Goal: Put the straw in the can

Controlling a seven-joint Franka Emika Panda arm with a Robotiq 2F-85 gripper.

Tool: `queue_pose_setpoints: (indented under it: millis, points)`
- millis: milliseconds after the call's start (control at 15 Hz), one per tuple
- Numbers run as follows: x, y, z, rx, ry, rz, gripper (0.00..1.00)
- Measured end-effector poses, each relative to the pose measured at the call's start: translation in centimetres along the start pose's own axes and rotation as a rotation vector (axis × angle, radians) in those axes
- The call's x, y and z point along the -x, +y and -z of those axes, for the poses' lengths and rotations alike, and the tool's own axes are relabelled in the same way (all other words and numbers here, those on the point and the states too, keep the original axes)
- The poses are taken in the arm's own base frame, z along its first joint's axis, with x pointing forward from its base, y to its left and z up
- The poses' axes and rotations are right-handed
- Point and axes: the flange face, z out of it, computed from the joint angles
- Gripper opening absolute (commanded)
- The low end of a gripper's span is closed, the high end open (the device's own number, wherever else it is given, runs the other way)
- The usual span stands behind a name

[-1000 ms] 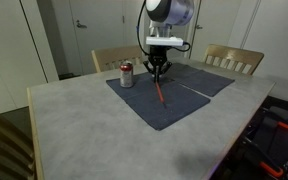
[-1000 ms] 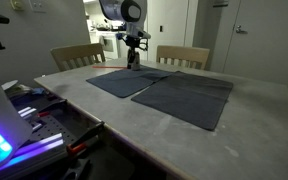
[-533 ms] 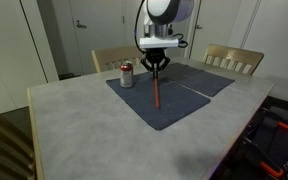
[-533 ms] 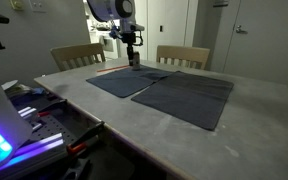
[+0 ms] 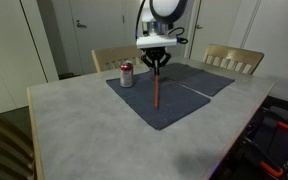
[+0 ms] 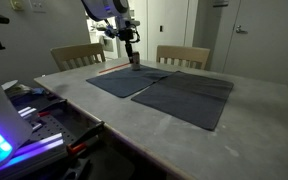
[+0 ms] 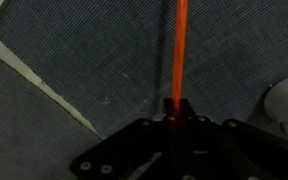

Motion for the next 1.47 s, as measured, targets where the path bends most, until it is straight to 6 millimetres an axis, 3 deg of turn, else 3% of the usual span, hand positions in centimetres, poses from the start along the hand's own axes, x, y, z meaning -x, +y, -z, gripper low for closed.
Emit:
queue_pose_setpoints:
  millis: [133,200,800,1467]
  points:
    - [0.0,0.0,-0.1,0.001,0.0,0.0,0.09]
    - [0.0,0.0,-0.1,0.001,-0.001,0.0,0.02]
    - [0.9,-0.5,0.8,0.04,0.128,-0.041,0.02]
    - [2.7,-0.6,6.7,0.131,0.376,-0.051,0.02]
